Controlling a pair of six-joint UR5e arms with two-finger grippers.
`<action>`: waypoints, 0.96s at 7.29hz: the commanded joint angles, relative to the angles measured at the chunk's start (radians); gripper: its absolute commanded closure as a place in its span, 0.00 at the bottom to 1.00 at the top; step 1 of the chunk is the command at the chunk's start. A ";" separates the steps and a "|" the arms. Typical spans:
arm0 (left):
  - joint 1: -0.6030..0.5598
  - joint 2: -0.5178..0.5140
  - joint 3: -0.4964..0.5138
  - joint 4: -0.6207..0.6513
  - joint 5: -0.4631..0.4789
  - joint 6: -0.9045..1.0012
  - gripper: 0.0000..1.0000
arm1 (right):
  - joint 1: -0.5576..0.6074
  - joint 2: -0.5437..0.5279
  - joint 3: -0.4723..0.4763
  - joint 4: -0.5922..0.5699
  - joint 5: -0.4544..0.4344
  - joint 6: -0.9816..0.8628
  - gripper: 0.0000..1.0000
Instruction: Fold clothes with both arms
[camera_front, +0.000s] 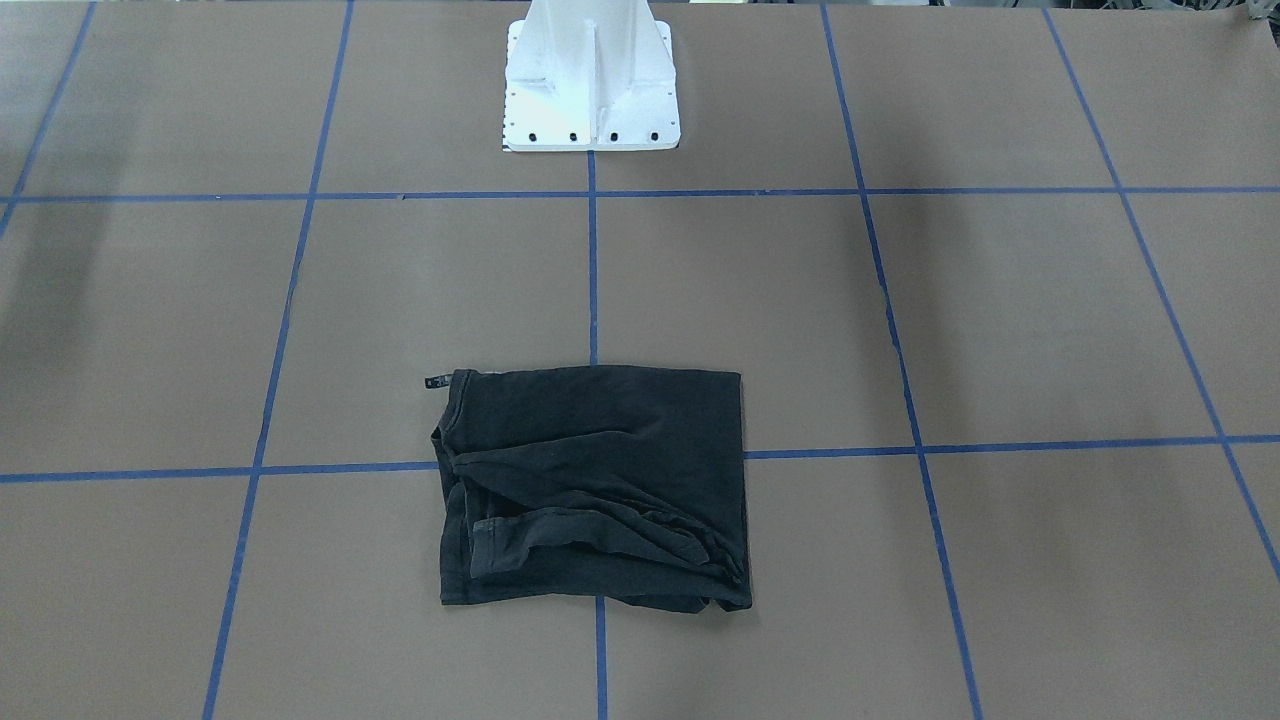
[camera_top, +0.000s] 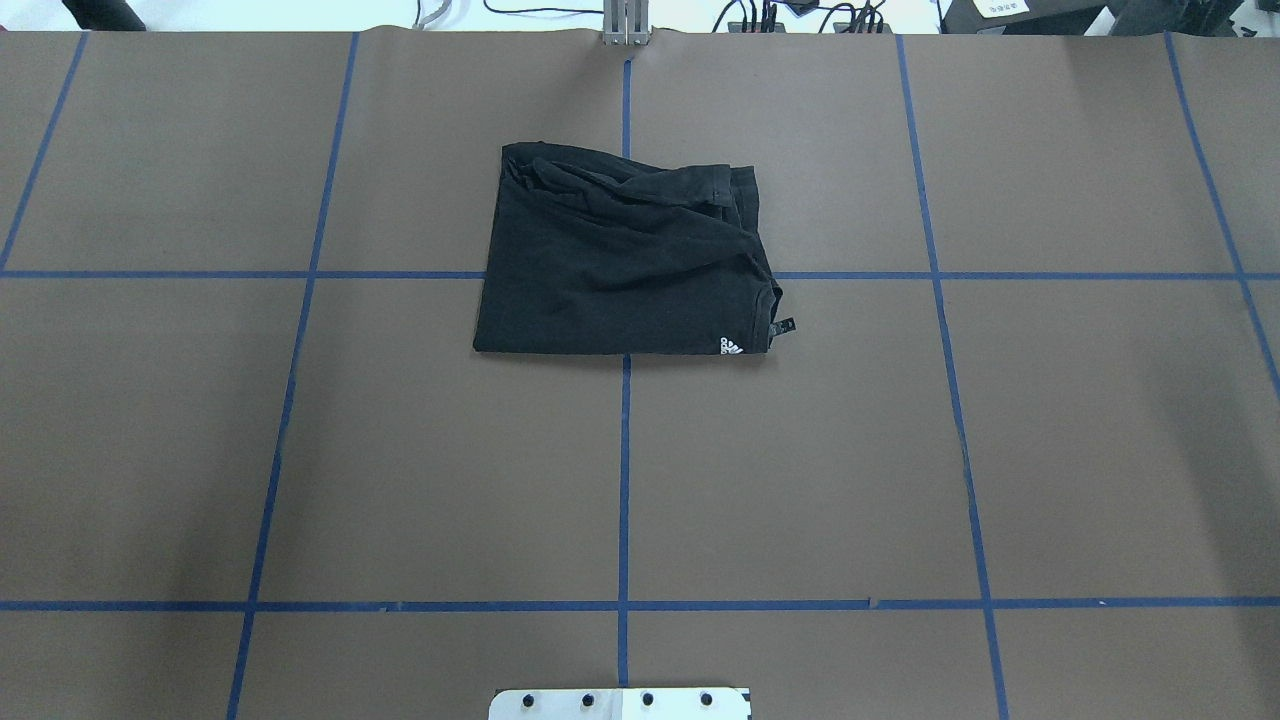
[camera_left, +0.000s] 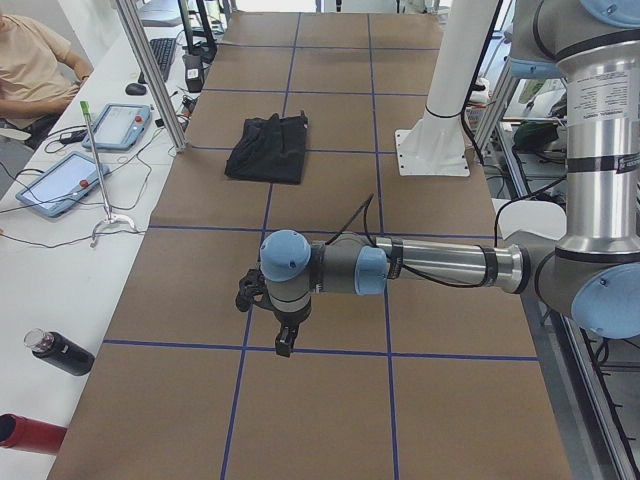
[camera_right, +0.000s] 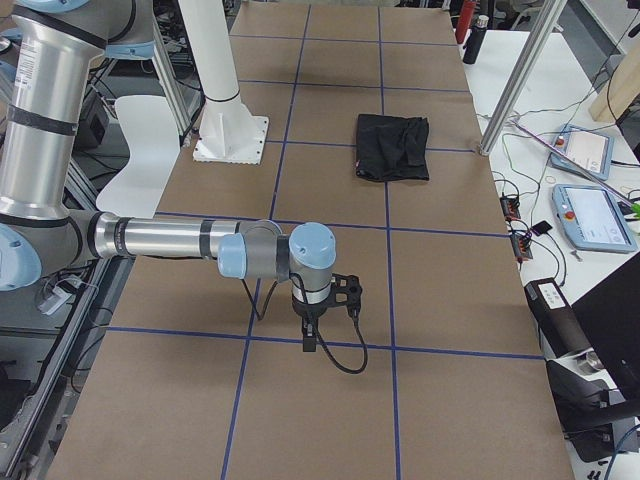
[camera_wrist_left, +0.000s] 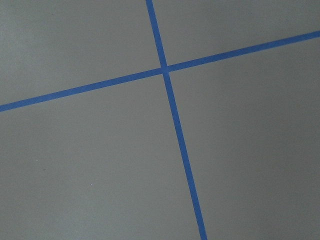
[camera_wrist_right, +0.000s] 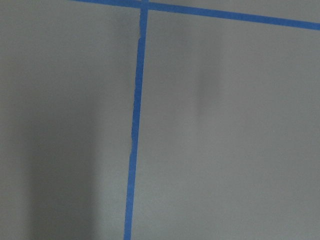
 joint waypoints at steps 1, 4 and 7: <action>0.000 0.000 0.000 0.001 -0.002 -0.003 0.00 | 0.000 -0.001 0.001 0.002 0.002 -0.004 0.00; 0.000 0.000 -0.005 0.000 -0.002 -0.003 0.00 | 0.000 -0.001 0.001 0.003 0.002 -0.005 0.00; 0.002 0.002 0.004 0.001 0.000 -0.002 0.00 | 0.000 -0.001 0.001 0.003 0.002 -0.005 0.00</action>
